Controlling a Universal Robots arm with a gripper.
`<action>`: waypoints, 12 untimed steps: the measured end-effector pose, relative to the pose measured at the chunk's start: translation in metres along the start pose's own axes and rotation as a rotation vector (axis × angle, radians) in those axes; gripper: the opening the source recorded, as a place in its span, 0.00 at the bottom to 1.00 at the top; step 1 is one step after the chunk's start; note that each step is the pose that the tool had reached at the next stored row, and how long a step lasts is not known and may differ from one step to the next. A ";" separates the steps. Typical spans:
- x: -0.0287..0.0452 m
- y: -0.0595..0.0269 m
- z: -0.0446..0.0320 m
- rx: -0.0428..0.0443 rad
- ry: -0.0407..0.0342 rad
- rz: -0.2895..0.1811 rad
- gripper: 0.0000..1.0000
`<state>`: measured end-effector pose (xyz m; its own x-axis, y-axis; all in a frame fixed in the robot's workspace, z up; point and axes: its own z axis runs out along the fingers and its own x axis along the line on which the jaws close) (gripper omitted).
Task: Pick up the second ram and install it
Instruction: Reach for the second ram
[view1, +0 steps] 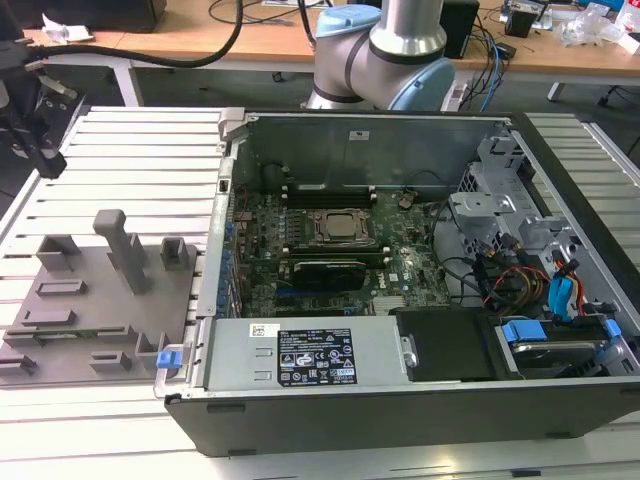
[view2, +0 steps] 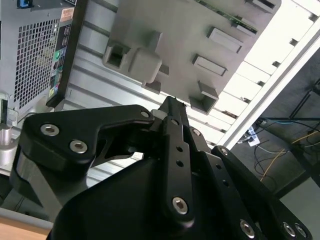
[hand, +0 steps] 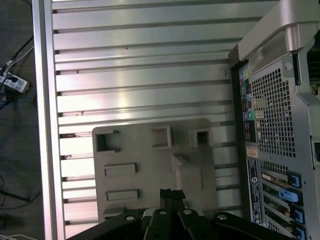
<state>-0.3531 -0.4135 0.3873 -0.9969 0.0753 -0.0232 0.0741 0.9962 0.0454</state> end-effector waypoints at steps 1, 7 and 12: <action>0.0007 -0.0028 0.0000 -0.0001 0.0000 0.000 0.11; 0.0043 -0.0167 -0.0001 -0.0001 -0.0001 0.000 0.11; 0.0053 -0.0232 -0.0002 -0.0001 -0.0001 0.000 0.11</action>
<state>-0.3601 -0.4363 0.3863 -0.9969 0.0755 -0.0233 0.0744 0.9962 0.0455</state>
